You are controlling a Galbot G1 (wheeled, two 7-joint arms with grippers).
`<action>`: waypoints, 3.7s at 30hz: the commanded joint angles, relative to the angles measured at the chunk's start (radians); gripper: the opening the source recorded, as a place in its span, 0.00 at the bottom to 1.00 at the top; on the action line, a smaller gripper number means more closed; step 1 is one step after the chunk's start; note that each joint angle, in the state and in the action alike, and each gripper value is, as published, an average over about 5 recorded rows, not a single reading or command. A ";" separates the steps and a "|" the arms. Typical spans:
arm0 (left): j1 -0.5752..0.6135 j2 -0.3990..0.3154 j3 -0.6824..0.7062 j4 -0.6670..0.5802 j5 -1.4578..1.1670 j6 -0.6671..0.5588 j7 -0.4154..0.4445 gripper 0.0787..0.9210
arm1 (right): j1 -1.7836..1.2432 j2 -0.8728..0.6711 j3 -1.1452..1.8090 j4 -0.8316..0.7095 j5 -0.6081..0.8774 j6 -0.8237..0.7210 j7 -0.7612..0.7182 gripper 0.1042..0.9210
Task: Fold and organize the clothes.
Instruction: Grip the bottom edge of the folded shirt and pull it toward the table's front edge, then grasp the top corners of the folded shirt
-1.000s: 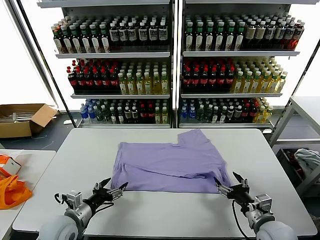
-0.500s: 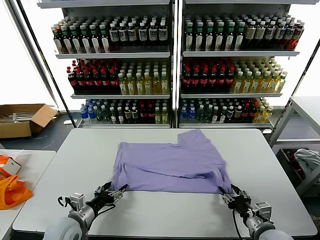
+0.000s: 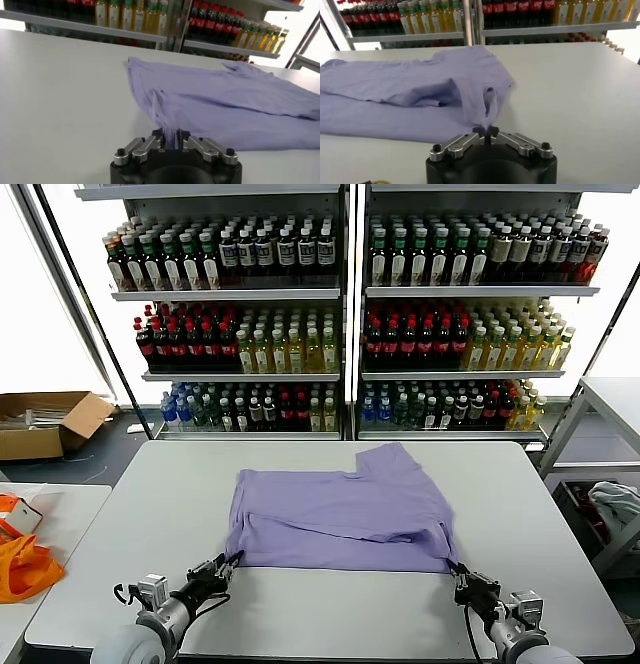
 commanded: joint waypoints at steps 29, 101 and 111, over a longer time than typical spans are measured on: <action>0.433 0.113 -0.312 -0.544 0.035 0.135 -0.184 0.37 | -0.336 -0.113 0.369 0.369 0.072 -0.045 -0.056 0.44; -0.520 0.187 0.334 0.431 -0.060 0.043 0.268 0.59 | 0.951 0.154 -0.334 -0.862 -0.163 -0.134 -0.438 0.49; -0.562 0.175 0.347 0.446 -0.065 0.019 0.255 0.25 | 0.925 0.142 -0.315 -0.797 -0.065 -0.158 -0.423 0.13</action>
